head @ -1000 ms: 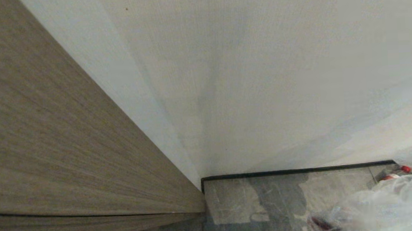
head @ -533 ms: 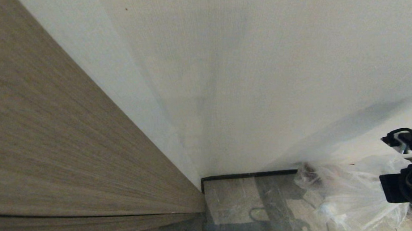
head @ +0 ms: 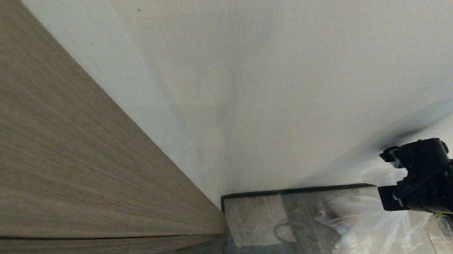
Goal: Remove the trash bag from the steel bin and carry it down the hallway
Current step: Put the trash bag at the door
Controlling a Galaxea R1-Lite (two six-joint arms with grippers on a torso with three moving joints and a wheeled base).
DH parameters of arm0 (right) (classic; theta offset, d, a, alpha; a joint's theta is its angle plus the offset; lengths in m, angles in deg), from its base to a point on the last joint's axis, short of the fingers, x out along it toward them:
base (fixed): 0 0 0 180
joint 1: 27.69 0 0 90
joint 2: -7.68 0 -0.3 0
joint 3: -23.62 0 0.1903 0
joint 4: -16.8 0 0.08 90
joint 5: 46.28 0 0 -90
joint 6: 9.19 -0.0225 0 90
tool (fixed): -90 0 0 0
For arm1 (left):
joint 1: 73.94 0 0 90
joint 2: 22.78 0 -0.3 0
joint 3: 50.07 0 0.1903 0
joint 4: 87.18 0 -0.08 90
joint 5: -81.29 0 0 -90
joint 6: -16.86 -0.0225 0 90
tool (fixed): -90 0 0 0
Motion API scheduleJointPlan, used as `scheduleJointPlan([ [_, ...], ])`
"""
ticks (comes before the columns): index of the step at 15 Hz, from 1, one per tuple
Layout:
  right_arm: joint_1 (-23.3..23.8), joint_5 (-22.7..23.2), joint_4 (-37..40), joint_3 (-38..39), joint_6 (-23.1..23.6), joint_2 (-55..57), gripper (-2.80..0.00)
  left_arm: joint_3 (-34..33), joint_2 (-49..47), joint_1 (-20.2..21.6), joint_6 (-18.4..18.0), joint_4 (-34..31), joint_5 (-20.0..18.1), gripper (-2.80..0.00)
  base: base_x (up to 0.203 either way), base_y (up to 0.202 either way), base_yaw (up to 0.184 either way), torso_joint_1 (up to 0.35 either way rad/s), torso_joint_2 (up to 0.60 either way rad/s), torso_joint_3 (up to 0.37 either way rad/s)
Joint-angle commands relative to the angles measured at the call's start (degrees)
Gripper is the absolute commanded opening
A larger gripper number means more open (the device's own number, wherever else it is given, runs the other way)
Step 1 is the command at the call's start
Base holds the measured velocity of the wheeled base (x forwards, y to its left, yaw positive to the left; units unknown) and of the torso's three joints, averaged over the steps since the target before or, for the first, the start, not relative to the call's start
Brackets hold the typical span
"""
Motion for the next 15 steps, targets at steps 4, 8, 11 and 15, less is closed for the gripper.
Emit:
scheduleJointPlan([
  [4, -0.08, -1.65, -21.22, 3.87, 3.41, 16.69, -2.8, 0.0, 0.0, 0.0, 0.01, 0.01, 0.04, -2.8, 0.0, 0.0, 0.0, 0.0, 0.0, 0.0],
  [8, -0.14, -1.9, -26.8, 4.41, 6.15, 20.4, -2.8, 0.0, 0.0, 0.0, 0.01, 0.01, 0.04, -2.8, 0.0, 0.0, 0.0, 0.0, 0.0, 0.0],
  [11, -0.08, -2.11, -26.97, 4.68, 6.12, 19.5, 0.0, 0.0, 0.0, 0.0, 0.01, 0.01, 0.04, -2.8, 0.0, 0.0, 0.0, 0.0, 0.0, 0.0],
  [15, 1.02, -2.18, -26.65, 6.07, 6.06, 14.14, 0.0, 0.0, 0.0, 0.0, 0.01, 0.01, 0.04, -2.8, 0.0, 0.0, 0.0, 0.0, 0.0, 0.0],
])
